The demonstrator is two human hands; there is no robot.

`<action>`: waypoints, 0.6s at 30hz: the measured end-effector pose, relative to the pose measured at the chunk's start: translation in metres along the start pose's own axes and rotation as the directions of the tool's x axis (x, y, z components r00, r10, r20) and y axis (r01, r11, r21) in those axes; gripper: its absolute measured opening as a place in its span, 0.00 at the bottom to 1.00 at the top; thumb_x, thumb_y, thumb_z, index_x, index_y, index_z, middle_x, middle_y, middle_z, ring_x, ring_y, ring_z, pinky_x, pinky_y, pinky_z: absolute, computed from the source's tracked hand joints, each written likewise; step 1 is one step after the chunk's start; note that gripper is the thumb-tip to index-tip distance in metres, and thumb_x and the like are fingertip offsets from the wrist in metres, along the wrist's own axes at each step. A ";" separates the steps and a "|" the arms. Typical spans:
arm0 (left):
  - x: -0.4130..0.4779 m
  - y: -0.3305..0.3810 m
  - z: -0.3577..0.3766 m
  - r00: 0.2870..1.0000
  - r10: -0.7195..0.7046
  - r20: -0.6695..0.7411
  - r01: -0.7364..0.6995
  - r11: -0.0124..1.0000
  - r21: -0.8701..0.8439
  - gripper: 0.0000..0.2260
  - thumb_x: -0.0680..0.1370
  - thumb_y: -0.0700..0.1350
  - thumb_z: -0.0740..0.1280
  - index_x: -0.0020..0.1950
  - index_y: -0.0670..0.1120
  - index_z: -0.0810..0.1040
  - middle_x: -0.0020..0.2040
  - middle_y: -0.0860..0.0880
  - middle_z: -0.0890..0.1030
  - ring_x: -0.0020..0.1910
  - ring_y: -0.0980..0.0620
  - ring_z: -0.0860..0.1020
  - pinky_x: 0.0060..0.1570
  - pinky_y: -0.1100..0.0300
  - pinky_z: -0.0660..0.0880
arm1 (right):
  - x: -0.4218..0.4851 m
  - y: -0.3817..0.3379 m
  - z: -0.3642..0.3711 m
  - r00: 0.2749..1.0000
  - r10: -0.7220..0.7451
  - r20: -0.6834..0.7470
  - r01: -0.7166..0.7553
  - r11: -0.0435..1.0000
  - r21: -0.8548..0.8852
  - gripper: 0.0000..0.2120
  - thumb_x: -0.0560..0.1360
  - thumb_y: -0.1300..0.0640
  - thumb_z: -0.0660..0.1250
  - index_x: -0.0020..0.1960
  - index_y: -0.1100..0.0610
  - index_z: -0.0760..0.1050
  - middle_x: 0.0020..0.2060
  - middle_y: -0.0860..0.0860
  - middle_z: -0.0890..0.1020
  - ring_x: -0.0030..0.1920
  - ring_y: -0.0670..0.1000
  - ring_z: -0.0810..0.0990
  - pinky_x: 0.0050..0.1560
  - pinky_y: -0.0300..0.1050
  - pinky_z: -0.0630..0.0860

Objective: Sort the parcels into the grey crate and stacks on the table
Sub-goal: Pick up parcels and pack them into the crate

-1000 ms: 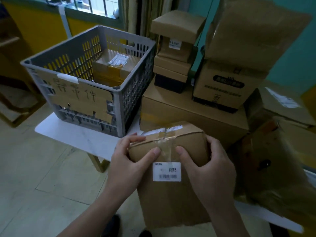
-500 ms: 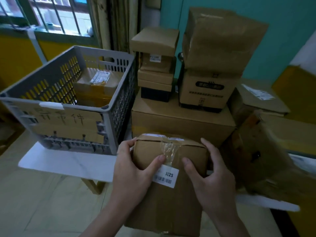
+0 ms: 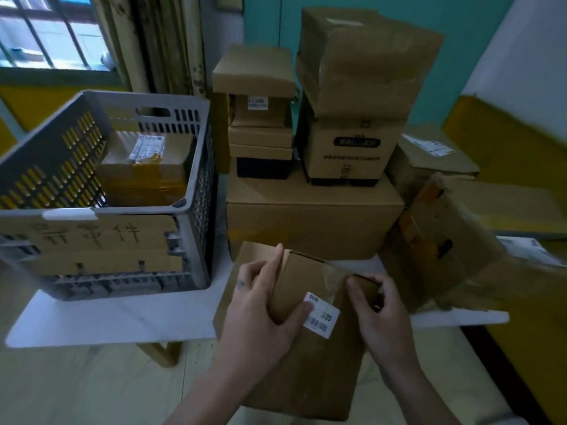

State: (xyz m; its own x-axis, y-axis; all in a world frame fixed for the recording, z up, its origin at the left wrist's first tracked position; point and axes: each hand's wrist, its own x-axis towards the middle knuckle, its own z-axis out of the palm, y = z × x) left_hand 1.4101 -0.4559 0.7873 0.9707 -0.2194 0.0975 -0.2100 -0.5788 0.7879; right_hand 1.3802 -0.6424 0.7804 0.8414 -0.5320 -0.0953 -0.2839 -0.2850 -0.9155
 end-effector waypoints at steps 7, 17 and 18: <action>-0.012 -0.012 0.003 0.995 -0.097 -0.020 0.095 0.993 -0.070 0.31 0.69 0.63 0.75 0.63 0.60 0.58 0.61 0.61 0.65 0.62 0.55 0.71 0.60 0.54 0.75 | -0.008 -0.001 0.004 0.993 -0.120 0.009 0.120 0.985 -0.126 0.12 0.75 0.42 0.67 0.55 0.46 0.74 0.50 0.41 0.77 0.50 0.36 0.75 0.40 0.30 0.70; -0.025 -0.049 -0.009 0.987 -0.148 -0.062 0.128 0.958 -0.257 0.31 0.65 0.61 0.78 0.59 0.60 0.64 0.62 0.58 0.71 0.61 0.59 0.73 0.60 0.57 0.76 | -0.029 -0.007 0.023 0.939 -0.319 0.129 0.343 0.891 -0.296 0.26 0.66 0.28 0.65 0.59 0.40 0.72 0.59 0.39 0.72 0.60 0.41 0.72 0.59 0.40 0.73; -0.025 -0.048 -0.009 0.988 -0.144 -0.061 0.123 0.958 -0.257 0.31 0.66 0.60 0.79 0.61 0.58 0.64 0.62 0.58 0.71 0.60 0.60 0.73 0.58 0.63 0.75 | -0.029 -0.010 0.024 0.940 -0.320 0.117 0.341 0.889 -0.307 0.27 0.65 0.27 0.66 0.58 0.39 0.72 0.59 0.39 0.72 0.60 0.41 0.72 0.59 0.42 0.74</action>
State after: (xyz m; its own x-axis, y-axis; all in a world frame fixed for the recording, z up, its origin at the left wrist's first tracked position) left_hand 1.3973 -0.4157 0.7520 0.9961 -0.0857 0.0202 -0.0514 -0.3798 0.9237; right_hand 1.3693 -0.6048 0.7832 0.9357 -0.3157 0.1576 -0.1068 -0.6791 -0.7262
